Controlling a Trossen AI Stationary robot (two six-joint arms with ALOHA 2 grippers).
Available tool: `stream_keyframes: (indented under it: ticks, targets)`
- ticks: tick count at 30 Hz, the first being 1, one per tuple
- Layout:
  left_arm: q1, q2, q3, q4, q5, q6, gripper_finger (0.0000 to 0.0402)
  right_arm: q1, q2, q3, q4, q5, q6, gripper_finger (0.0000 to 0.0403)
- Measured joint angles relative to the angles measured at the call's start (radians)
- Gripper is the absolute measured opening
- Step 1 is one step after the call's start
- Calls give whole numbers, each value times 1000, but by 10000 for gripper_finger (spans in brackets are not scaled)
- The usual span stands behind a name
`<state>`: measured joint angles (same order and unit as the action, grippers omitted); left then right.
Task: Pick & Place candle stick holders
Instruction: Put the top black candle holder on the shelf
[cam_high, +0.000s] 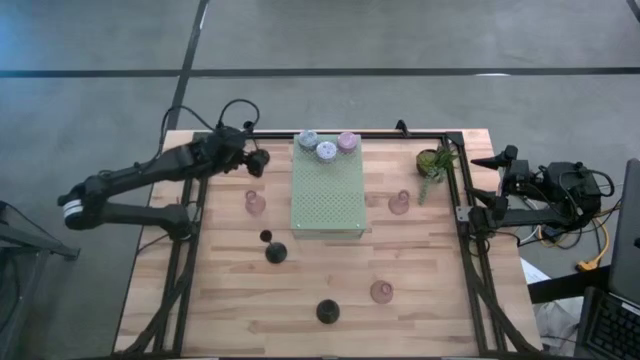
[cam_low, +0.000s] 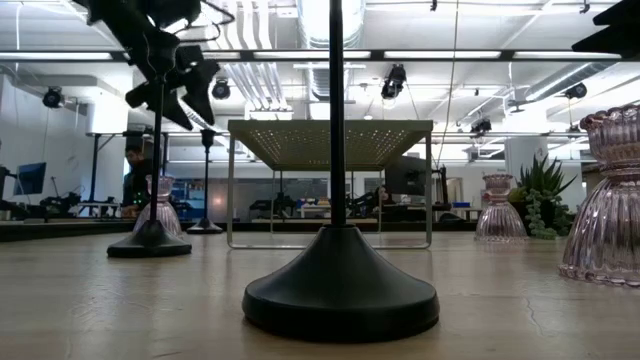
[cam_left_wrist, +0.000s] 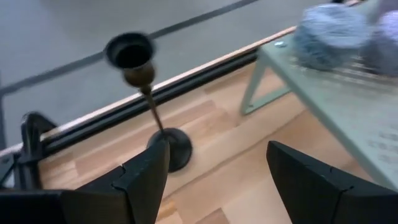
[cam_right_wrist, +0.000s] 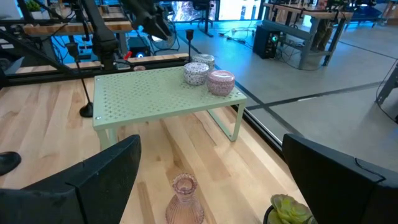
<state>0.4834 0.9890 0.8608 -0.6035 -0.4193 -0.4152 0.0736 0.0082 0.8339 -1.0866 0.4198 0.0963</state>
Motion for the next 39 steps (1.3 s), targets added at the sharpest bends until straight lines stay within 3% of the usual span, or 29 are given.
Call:
stream_keyframes:
  ticks: [5, 12, 22, 39]
  targets:
    - [29, 65, 0, 36, -114, -25, 273, 0, 0, 0, 0, 0, 0, 384]
    - [43, 150, 0, 19, -114, -12, 273, 0, 0, 0, 0, 0, 0, 384]
    - [43, 203, -37, 19, -194, -192, 273, 0, 0, 0, 0, 0, 0, 384]
    - [60, 208, -265, 494, -327, -133, 273, 0, 0, 0, 0, 0, 0, 384]
